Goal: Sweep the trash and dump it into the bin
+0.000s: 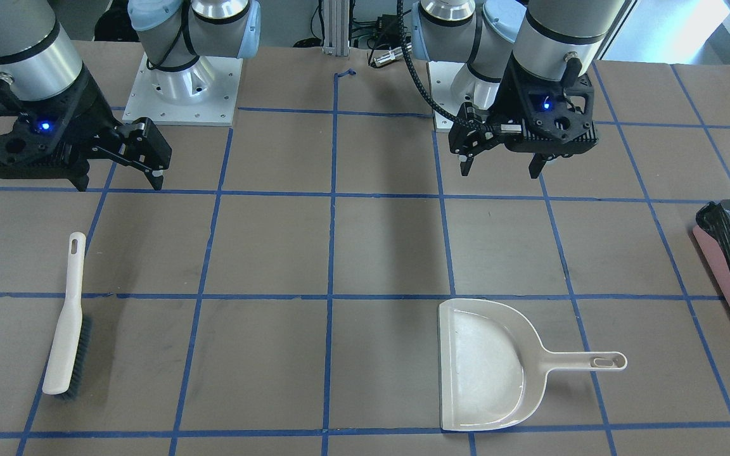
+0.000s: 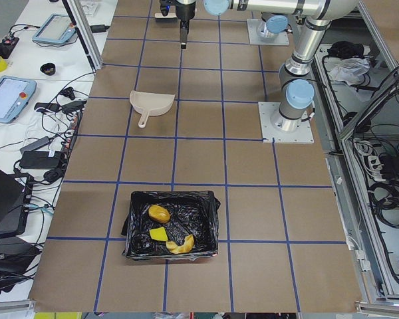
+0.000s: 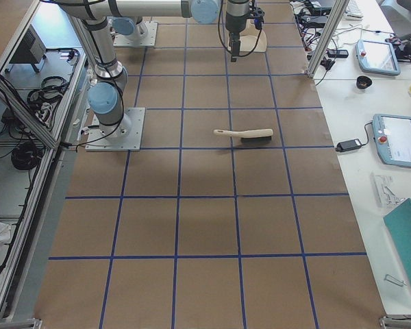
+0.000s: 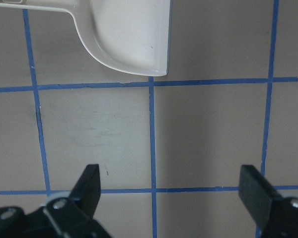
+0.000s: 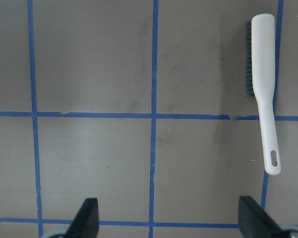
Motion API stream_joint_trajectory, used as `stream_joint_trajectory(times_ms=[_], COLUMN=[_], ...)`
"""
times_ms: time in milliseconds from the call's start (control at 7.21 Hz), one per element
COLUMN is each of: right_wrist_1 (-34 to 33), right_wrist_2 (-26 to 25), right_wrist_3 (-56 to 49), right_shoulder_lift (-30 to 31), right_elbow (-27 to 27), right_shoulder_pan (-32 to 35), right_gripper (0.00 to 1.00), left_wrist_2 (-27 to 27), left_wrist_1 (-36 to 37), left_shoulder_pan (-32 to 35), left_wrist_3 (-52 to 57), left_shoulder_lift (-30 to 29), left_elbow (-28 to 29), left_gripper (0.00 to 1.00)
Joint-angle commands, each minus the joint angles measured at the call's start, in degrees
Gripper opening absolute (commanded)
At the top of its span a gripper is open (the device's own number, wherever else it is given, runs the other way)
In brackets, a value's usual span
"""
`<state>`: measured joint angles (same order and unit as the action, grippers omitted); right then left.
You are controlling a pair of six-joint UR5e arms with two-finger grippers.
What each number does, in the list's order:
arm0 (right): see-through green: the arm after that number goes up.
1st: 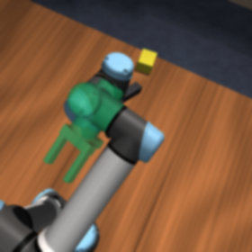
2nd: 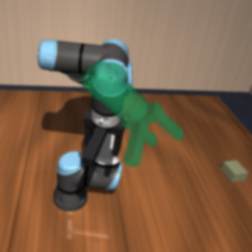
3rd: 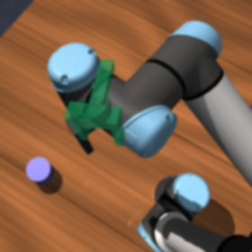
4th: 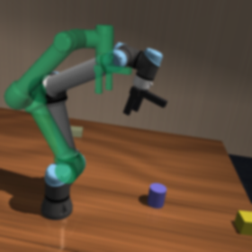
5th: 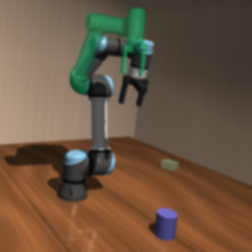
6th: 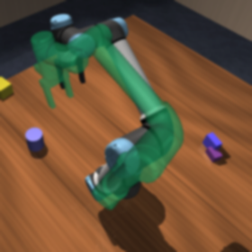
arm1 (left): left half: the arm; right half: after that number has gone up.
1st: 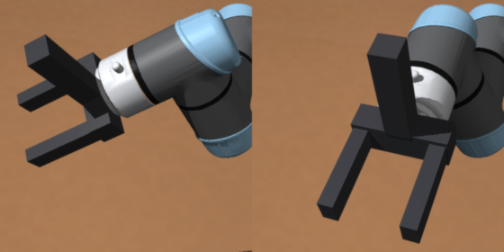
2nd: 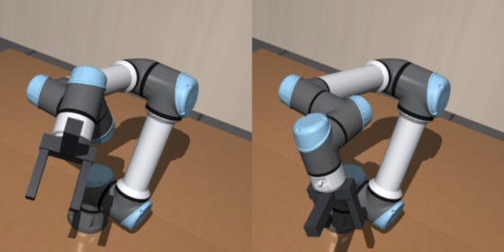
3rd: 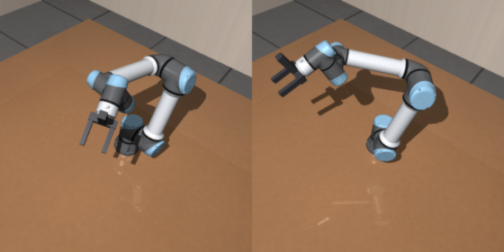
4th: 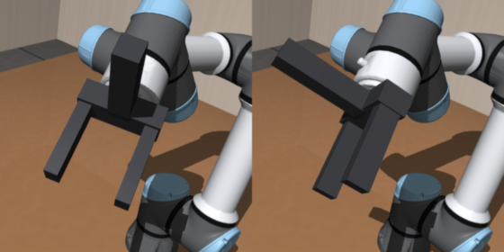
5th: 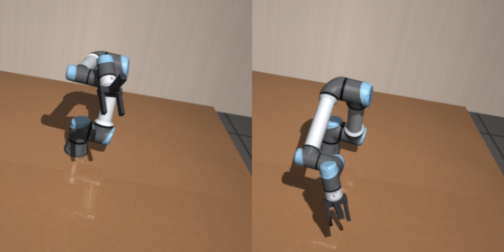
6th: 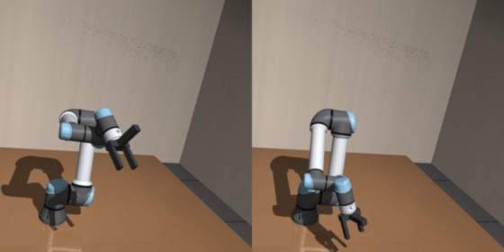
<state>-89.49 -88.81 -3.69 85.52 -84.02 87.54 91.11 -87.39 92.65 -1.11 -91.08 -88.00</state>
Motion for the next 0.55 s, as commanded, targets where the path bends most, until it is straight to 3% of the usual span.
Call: stream_joint_trajectory(times_ms=[0,416], right_wrist_1=[0.0,0.0], right_wrist_2=[0.1,0.0], right_wrist_3=[0.1,0.1], right_shoulder_lift=[0.0,-0.1], right_elbow=[0.0,-0.1], right_shoulder_pan=[0.0,0.0], right_gripper=[1.00,1.00], left_wrist_2=[0.1,0.1], left_wrist_1=[0.3,-0.1], left_shoulder_pan=[-0.1,-0.1], left_wrist_3=[0.0,-0.6], left_shoulder_lift=[-0.1,0.0], left_elbow=[-0.4,-0.5], left_gripper=[1.00,1.00])
